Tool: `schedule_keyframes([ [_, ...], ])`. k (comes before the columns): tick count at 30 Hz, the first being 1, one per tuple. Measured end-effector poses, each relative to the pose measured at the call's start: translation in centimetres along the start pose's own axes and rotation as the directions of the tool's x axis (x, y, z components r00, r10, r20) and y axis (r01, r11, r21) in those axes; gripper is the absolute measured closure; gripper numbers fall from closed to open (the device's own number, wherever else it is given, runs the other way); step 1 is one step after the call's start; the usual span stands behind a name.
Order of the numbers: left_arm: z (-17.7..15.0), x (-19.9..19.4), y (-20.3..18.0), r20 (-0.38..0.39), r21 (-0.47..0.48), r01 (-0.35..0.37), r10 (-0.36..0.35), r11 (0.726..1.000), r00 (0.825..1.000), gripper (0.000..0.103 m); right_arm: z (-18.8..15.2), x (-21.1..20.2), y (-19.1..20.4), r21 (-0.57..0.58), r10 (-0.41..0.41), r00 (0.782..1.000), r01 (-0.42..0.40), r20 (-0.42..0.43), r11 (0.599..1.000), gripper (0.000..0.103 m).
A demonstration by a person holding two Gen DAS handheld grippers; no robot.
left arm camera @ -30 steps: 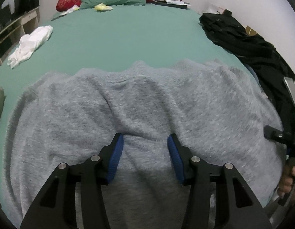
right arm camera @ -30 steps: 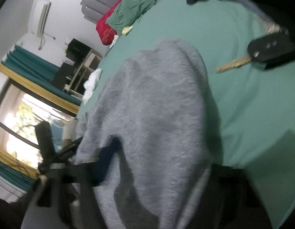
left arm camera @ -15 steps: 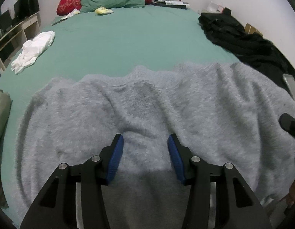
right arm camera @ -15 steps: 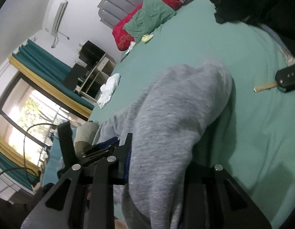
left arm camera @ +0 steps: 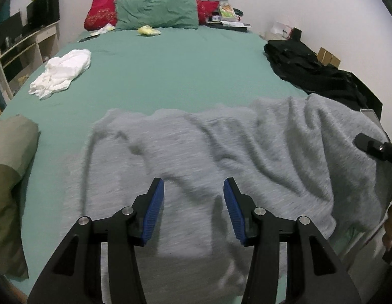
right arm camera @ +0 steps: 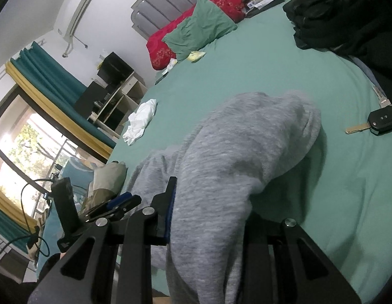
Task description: Fold large clothes
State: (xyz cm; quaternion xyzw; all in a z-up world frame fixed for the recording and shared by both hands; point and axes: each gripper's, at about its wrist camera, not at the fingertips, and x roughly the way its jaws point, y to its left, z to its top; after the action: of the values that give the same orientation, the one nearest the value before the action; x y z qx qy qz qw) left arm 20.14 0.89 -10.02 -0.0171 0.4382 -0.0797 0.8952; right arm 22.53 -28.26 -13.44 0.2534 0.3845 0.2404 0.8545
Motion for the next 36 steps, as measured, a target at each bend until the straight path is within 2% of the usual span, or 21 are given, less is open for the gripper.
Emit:
schedule_keyframes([
  [10,-2.2,0.2,5.7,0.010,-0.068,0.021,-0.021,0.997,1.000,0.052,1.3,2.3,6.6,-0.116,-0.042,0.999,0.038,-0.027,0.992,0.077],
  [14,-2.7,0.9,7.9,0.010,-0.107,0.049,-0.048,0.993,0.999,0.052,1.7,5.0,10.0,-0.173,-0.042,0.998,0.033,-0.047,0.984,0.077],
  [20,-2.7,-0.2,11.9,0.067,-0.203,0.125,-0.114,0.971,0.991,0.052,1.1,9.9,14.7,-0.247,-0.032,0.994,0.004,-0.107,0.969,0.077],
  [22,-2.5,-0.6,13.1,0.080,-0.224,0.117,-0.101,0.968,0.992,0.052,0.4,11.6,16.1,-0.279,-0.036,0.990,-0.002,-0.133,0.960,0.077],
  [25,-2.2,-1.2,15.0,0.093,-0.244,0.092,-0.071,0.965,0.993,0.052,-1.0,15.0,17.7,-0.304,-0.031,0.982,-0.027,-0.184,0.952,0.078],
  [28,-2.1,-2.0,17.7,0.106,-0.316,0.099,-0.068,0.943,0.992,0.052,-2.6,17.5,18.4,-0.297,-0.022,0.973,-0.048,-0.229,0.954,0.078],
  [31,-2.0,-3.2,20.3,0.126,-0.386,0.093,-0.047,0.918,0.991,0.052,-5.1,20.2,18.4,-0.252,0.015,0.951,-0.097,-0.309,0.963,0.078],
  [34,-2.0,-4.2,22.0,0.158,-0.435,0.116,-0.052,0.893,0.986,0.052,-7.0,22.0,18.7,-0.242,0.024,0.927,-0.123,-0.374,0.962,0.075],
  [36,-2.3,-4.5,22.3,0.168,-0.457,0.137,-0.066,0.879,0.984,0.052,-7.5,22.1,19.2,-0.236,0.061,0.917,-0.166,-0.395,0.958,0.057],
])
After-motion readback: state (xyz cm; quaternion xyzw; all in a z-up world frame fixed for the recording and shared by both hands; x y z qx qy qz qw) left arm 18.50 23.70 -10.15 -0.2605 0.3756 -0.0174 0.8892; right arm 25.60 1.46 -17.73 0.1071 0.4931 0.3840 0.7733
